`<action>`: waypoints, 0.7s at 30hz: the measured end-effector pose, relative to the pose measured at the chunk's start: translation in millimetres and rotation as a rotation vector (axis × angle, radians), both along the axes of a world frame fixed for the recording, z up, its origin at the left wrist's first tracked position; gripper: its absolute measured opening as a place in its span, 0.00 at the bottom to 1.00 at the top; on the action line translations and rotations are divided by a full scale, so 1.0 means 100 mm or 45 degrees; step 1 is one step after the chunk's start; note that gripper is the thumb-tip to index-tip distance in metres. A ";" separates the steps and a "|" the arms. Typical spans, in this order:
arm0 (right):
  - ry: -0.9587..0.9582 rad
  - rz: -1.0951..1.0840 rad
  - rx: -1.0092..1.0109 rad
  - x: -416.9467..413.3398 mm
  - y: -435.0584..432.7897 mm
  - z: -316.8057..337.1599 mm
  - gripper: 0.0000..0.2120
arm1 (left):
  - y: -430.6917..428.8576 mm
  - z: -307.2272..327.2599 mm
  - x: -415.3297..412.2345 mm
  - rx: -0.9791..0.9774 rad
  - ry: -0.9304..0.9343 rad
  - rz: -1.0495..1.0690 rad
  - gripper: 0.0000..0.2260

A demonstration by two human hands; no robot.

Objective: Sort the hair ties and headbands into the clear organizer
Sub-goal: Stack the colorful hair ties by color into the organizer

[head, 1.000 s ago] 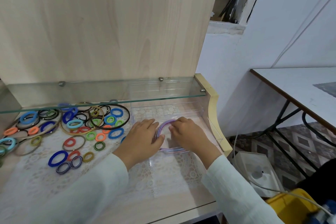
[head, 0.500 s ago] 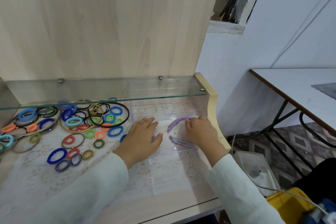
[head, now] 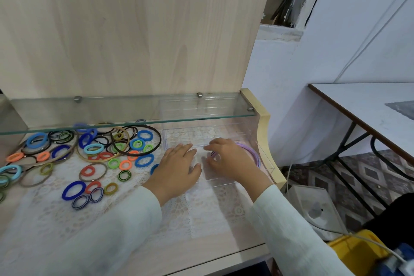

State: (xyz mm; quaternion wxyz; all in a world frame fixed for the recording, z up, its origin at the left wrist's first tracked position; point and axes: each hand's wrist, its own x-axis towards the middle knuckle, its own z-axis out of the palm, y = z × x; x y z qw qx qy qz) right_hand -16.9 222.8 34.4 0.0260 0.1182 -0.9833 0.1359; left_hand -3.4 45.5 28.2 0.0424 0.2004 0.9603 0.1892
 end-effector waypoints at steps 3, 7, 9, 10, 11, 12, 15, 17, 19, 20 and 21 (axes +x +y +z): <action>-0.030 0.049 0.071 -0.03 -0.03 -0.04 0.16 | 0.00 0.01 0.00 -0.001 -0.008 -0.006 0.24; -0.099 0.048 0.079 -0.05 0.01 -0.02 0.16 | -0.01 0.00 -0.01 0.001 -0.005 -0.015 0.24; -0.114 0.047 -0.016 -0.02 0.07 0.02 0.16 | -0.01 -0.01 -0.02 0.001 -0.005 -0.018 0.24; -0.101 0.028 -0.082 0.00 0.12 0.05 0.16 | -0.02 -0.01 -0.02 0.003 -0.003 -0.021 0.24; -0.089 -0.007 -0.133 0.01 0.18 0.10 0.15 | -0.02 -0.01 -0.02 0.005 -0.002 -0.023 0.25; -0.087 -0.041 -0.152 0.03 0.24 0.15 0.14 | -0.02 -0.01 -0.02 0.006 -0.006 -0.027 0.25; -0.265 -0.152 -0.057 0.09 0.45 0.34 0.13 | -0.03 0.02 -0.02 -0.030 -0.008 -0.038 0.25; -0.368 -0.168 0.040 0.12 0.56 0.41 0.10 | -0.01 0.07 -0.02 -0.054 0.035 -0.054 0.24; -0.434 -0.153 0.117 0.13 0.62 0.44 0.08 | 0.04 0.12 -0.04 -0.008 0.098 -0.092 0.21; -0.459 -0.146 0.133 0.13 0.63 0.46 0.07 | 0.07 0.13 -0.05 0.029 0.107 -0.116 0.19; -0.478 -0.144 0.141 0.12 0.64 0.47 0.05 | 0.10 0.15 -0.06 0.065 0.100 -0.141 0.17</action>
